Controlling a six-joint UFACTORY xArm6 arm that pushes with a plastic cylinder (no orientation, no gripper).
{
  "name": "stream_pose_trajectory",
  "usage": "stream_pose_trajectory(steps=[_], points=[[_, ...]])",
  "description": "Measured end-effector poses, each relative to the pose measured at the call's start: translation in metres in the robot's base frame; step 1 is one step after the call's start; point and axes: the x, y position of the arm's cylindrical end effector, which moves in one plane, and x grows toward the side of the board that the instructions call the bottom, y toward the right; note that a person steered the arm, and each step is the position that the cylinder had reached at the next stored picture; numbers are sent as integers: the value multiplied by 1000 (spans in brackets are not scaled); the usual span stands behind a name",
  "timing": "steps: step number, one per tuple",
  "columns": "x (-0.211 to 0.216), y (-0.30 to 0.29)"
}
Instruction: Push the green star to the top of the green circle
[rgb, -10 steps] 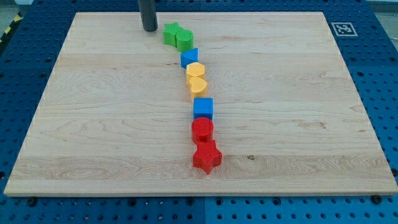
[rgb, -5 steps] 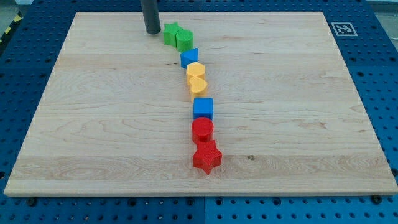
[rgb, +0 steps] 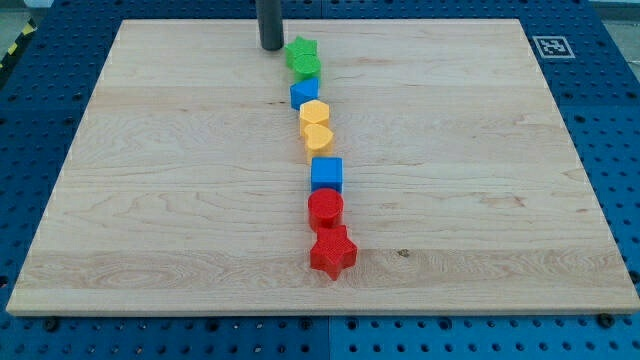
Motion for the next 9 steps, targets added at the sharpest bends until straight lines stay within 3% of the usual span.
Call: stream_pose_trajectory(steps=[2,4,9], points=[[-42,21],[-42,26],[19,17]])
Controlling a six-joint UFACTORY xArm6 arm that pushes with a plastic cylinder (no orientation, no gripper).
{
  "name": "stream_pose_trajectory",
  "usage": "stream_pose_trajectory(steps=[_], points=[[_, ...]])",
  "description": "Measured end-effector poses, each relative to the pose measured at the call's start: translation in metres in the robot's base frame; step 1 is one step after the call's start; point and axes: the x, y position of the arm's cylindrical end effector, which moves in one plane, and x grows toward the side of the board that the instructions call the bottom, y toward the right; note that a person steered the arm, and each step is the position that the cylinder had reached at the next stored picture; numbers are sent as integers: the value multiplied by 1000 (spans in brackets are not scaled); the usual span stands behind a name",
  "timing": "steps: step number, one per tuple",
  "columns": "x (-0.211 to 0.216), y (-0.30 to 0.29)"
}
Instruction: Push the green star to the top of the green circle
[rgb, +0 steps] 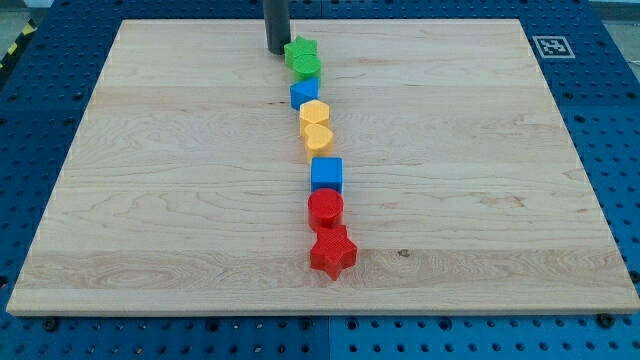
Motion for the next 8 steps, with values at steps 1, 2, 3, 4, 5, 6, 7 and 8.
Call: stream_pose_trajectory(steps=[1,2,3,4,5,6,7,8], points=[[0,1],[0,10],[0,18],[0,19],[-7,0],[-37,12],[-43,64],[-43,145]])
